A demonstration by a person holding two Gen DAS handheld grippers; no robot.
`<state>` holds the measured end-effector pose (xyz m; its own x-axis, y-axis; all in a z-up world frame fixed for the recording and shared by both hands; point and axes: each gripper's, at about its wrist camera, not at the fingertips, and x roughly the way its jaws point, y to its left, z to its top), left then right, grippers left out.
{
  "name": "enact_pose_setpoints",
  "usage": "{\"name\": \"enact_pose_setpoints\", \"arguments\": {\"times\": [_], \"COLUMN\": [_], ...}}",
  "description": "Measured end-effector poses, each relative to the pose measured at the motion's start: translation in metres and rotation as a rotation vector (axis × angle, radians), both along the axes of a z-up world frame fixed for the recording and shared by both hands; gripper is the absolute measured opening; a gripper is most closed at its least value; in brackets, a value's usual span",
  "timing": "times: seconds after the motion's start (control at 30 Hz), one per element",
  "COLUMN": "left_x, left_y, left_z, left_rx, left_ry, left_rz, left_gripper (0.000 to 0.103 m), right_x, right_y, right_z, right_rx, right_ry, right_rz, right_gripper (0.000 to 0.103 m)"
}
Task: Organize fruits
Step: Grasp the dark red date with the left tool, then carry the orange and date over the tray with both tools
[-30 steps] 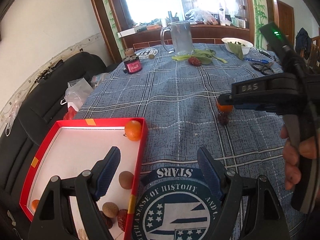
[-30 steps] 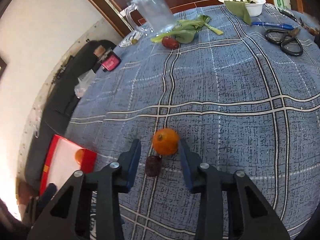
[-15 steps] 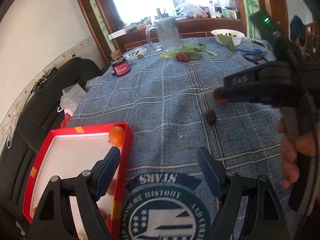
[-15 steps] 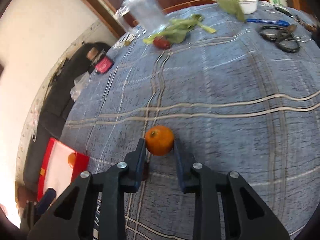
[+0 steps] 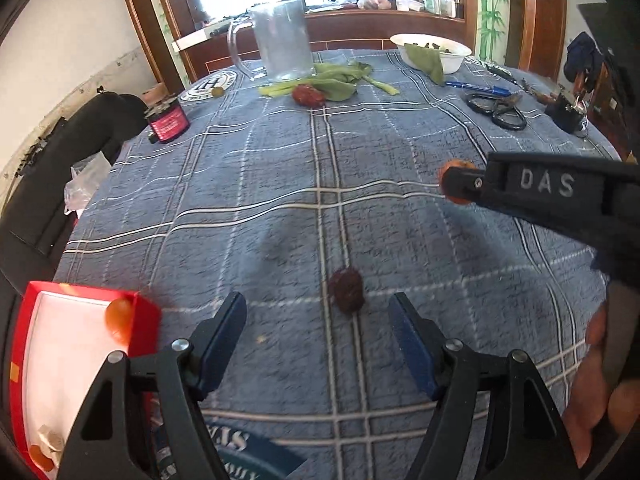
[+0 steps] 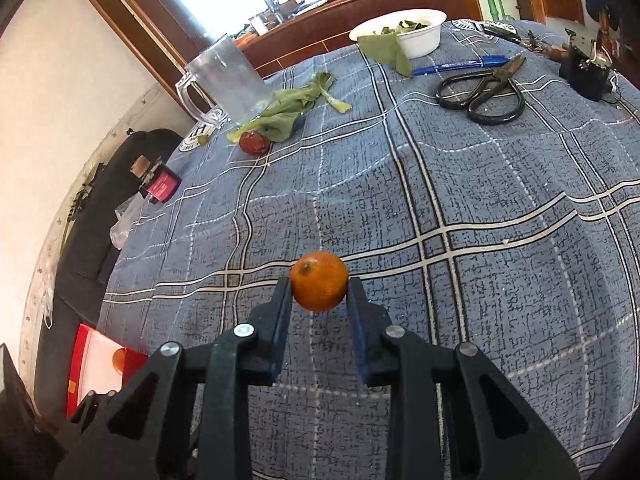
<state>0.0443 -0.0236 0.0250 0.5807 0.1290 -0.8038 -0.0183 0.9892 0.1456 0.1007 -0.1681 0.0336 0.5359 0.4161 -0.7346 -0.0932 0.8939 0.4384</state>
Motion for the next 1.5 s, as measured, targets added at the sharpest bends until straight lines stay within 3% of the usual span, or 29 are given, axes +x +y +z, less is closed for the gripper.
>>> {"name": "enact_pose_setpoints", "arguments": {"times": [0.1, 0.23, 0.37, 0.6, 0.9, 1.1, 1.5], "left_x": [0.008, 0.016, 0.017, 0.007, -0.044, -0.077, -0.135], "left_y": [0.0, 0.004, 0.003, 0.008, 0.043, 0.097, 0.19], "left_z": [-0.006, -0.009, -0.009, -0.005, 0.043, 0.063, 0.062], "left_rx": [-0.015, -0.059, -0.084, -0.101, -0.123, -0.101, -0.086], "left_ry": [0.026, 0.031, 0.022, 0.006, -0.121, -0.187, -0.203], "left_rz": [0.01, 0.015, -0.009, -0.013, -0.003, 0.1, 0.279], "left_gripper": [0.055, 0.046, 0.016, 0.016, 0.016, 0.016, 0.016], "right_x": [0.0, 0.001, 0.001, -0.003, -0.013, -0.033, -0.097], "right_y": [-0.003, -0.002, -0.001, -0.001, 0.012, 0.043, 0.117], "right_z": [0.001, 0.002, 0.001, 0.008, 0.017, 0.032, 0.061], "right_rx": [0.005, 0.006, 0.013, 0.026, 0.122, 0.148, 0.118], "right_ry": [-0.002, -0.003, 0.005, -0.02, -0.048, -0.111, -0.242], "right_rz": [-0.009, -0.009, 0.0, -0.005, 0.059, 0.161, 0.417], "right_gripper": [0.03, 0.03, 0.03, 0.03, 0.03, 0.03, 0.03]}}
